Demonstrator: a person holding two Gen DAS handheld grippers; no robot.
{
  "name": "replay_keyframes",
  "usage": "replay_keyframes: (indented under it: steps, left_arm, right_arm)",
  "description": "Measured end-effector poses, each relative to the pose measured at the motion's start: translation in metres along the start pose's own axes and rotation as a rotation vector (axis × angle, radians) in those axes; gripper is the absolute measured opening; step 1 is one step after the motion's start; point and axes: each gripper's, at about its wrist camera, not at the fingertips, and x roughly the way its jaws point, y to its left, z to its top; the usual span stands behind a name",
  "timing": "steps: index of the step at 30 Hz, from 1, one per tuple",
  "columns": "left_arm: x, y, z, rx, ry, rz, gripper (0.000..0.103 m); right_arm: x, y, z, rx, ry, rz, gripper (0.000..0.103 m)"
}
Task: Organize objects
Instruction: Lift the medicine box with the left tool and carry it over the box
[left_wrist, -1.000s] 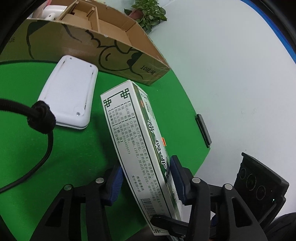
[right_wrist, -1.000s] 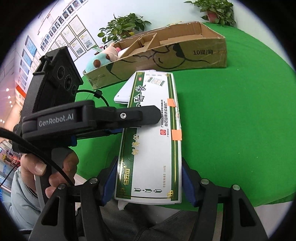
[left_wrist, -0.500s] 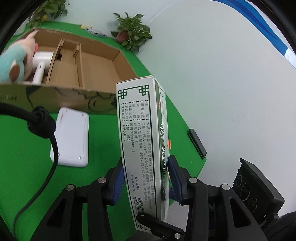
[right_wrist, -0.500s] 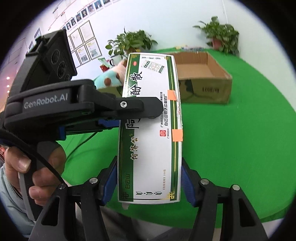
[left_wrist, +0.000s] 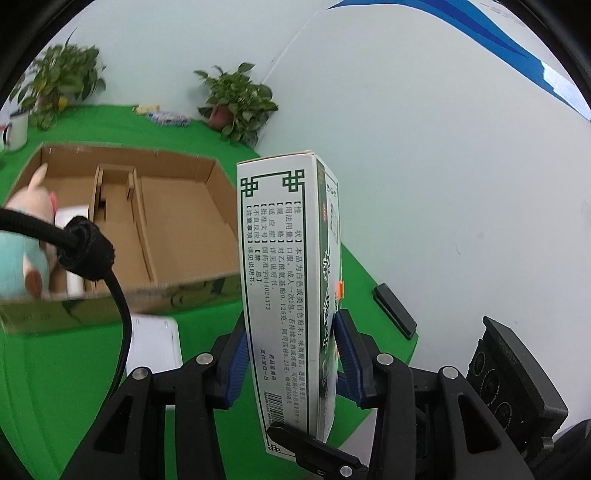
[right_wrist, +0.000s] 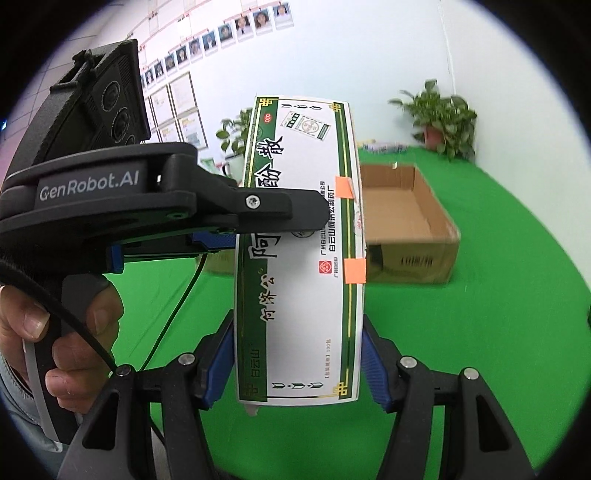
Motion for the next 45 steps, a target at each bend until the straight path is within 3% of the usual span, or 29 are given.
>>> replay_keyframes:
  steps: [9,20,25,41,45]
  left_arm:
    - [-0.010,-0.032,0.078,0.116,-0.082,0.043,0.041]
    - [0.004,-0.028,0.177,0.122,-0.107,0.104,0.041]
    - [0.024,-0.009,0.193,0.083,-0.074,0.103,0.041]
    - [0.101,0.069,0.199,0.002,0.033,0.152,0.041]
    - [0.131,0.094,0.201,-0.038,0.093,0.170,0.041]
  right_arm:
    - [0.004,-0.011,0.068,-0.032,-0.131,0.002,0.059]
    - [0.043,-0.027,0.159,-0.036,-0.129,0.056,0.059]
    - [0.064,-0.037,0.176,-0.029,-0.077,0.065,0.059]
    - [0.133,-0.065,0.170,0.044,0.097,0.114,0.059]
    - [0.154,-0.077,0.165,0.080,0.148,0.140,0.059]
